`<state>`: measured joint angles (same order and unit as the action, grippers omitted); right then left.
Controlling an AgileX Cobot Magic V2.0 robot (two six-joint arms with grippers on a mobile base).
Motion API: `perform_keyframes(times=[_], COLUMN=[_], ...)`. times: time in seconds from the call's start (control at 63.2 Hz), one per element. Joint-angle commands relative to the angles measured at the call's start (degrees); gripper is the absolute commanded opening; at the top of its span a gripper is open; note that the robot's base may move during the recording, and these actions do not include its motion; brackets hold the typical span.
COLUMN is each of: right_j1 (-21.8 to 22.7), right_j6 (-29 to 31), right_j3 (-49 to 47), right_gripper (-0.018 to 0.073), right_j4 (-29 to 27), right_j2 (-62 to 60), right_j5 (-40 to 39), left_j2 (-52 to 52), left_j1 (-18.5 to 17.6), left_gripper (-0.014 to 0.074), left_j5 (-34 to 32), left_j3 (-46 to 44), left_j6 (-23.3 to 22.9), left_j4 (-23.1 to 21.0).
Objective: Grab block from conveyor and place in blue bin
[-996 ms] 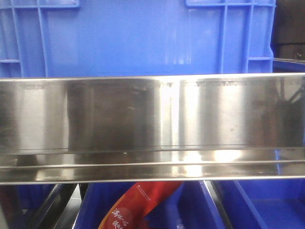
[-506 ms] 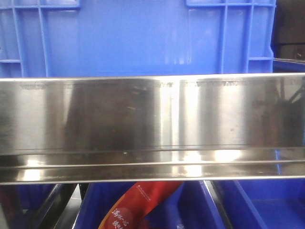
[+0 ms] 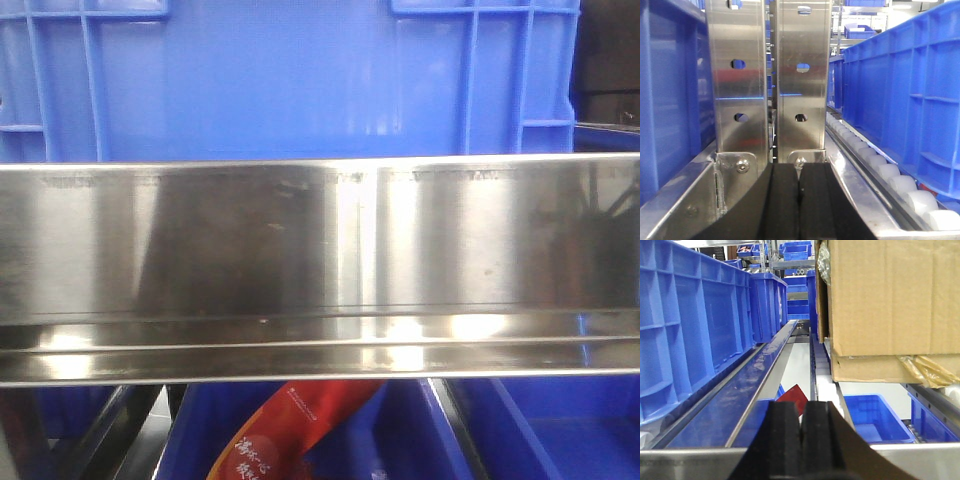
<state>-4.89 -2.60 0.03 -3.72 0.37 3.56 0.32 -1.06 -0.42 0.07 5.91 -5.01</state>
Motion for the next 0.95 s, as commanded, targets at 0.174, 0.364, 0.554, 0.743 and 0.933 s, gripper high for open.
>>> perform_keyframes(times=[0.174,0.364,0.554,0.743,0.933], right_j1=[0.31,0.31,0.31,0.31,0.31], right_j6=[-0.18,-0.18,-0.18,-0.18,-0.18], right_j3=[-0.03,-0.03,-0.03,-0.03,-0.03], right_gripper=[-0.0162,-0.0162,-0.0162,-0.0162,-0.0162], right_j4=[0.39,0.39,0.39,0.39,0.39], right_j2=[-0.37,-0.37,-0.37,-0.37,-0.37], right_j5=[-0.98,-0.98,-0.98,-0.98,-0.98], left_j2=[-0.32,-0.32,-0.32,-0.32,-0.32], left_j1=[0.16,0.16,0.16,0.16,0.16], left_gripper=[-0.0111,-0.0111,-0.0111,-0.0111,-0.0111], left_j5=[-0.48,-0.48,-0.48,-0.48,-0.48], left_j3=[-0.07,-0.07,-0.07,-0.07,-0.07], left_j6=[-0.2,-0.2,-0.2,-0.2,-0.2], left_j4=[-0.47,-0.47,-0.47,-0.47,-0.47])
